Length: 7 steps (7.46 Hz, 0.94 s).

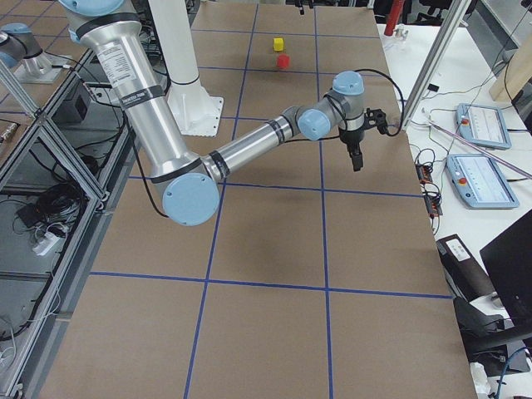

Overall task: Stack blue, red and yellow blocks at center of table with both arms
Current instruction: 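Withdraw the right arm while the left gripper reaches and grasps the red cube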

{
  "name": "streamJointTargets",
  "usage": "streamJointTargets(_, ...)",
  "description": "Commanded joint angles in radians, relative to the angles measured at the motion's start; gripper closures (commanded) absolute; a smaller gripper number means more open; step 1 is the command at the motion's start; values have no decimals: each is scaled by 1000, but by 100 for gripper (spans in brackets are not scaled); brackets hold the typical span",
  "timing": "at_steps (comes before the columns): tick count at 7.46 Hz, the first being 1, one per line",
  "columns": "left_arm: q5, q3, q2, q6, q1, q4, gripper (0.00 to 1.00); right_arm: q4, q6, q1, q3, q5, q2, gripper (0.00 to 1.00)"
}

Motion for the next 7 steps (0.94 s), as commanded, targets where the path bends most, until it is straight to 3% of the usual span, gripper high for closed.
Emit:
streamJointTargets(1, 94, -5, 33, -102, 184, -112, 0, 3, -318, 192, 26, 135, -186, 0)
streamJointTargets(3, 261, -5, 33, -190, 353, -137, 0, 3, -456, 303, 25, 178, -299, 0)
streamJointTargets(7, 376, 9, 32, -277, 507, -131, 0, 33, -481, 345, 26, 189, -366, 0)
